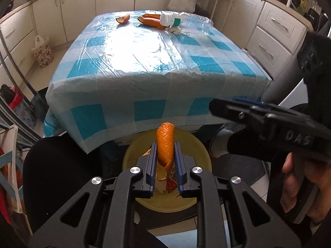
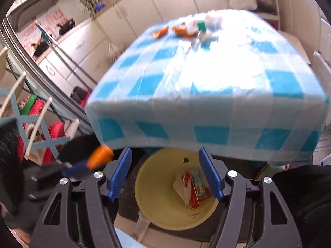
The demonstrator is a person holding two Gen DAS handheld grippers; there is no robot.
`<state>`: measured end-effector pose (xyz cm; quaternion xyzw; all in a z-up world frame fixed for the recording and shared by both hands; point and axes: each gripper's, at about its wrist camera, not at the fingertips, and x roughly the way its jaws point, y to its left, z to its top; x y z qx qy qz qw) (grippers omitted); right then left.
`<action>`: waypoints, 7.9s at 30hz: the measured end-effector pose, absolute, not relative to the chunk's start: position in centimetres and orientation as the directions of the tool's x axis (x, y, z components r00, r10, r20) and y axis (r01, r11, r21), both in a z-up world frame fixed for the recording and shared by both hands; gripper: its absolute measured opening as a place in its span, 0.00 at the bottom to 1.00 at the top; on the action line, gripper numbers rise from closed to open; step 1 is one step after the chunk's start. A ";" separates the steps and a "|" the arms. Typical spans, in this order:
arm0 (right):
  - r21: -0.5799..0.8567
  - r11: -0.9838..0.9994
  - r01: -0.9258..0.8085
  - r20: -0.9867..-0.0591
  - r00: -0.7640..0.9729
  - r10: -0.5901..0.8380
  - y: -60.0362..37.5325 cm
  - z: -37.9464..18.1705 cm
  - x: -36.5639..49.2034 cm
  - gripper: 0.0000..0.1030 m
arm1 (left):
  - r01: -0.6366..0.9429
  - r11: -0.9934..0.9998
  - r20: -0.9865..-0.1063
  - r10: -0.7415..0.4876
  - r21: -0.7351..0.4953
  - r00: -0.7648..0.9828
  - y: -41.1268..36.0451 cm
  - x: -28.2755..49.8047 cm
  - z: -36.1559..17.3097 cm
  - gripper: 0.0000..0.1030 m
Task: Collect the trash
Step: 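Carry both items over the yellow bucket and open both tools to drop them, then move both open tools back over the table toward the remaining trash, then grasp a long orange peel with the left tool while the right tool grasps crumpled tissue, then carry both items over the yellow bucket and open both tools to drop them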
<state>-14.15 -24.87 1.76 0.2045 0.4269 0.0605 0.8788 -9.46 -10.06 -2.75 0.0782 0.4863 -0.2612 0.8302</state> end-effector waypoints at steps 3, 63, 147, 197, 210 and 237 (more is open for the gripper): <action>0.423 0.903 0.072 -0.700 0.659 0.275 -25.0 2.1 -14.4 0.64 | 0.501 0.860 -0.851 -0.334 -0.100 0.405 -10.3 -9.5 -2.7 0.45; 0.321 0.946 0.036 -0.550 0.821 0.156 -25.1 6.3 -15.5 0.70 | 0.303 0.935 -0.660 -0.347 -0.186 0.666 -3.9 -10.0 2.5 0.80; 0.427 0.903 -0.052 -0.751 0.536 0.386 -32.6 2.4 5.9 0.20 | 0.240 0.897 -0.824 -0.437 -0.371 0.359 -16.4 24.9 -2.1 0.15; 0.240 0.968 -0.076 -0.458 0.870 0.182 -24.7 8.5 -15.6 0.25 | 0.357 0.894 -0.593 -0.447 -0.271 0.670 -4.2 -6.0 7.7 0.18; 0.240 0.965 -0.105 -0.483 0.850 0.212 -23.0 7.8 -17.3 0.27 | 0.366 0.894 -0.583 -0.447 -0.259 0.678 -3.4 -8.7 8.0 0.18; 0.290 0.955 -0.068 -0.822 0.493 0.285 -20.5 -1.4 -14.4 0.45 | 0.383 0.895 -0.684 -0.426 -0.227 0.591 -4.9 -9.9 2.6 0.18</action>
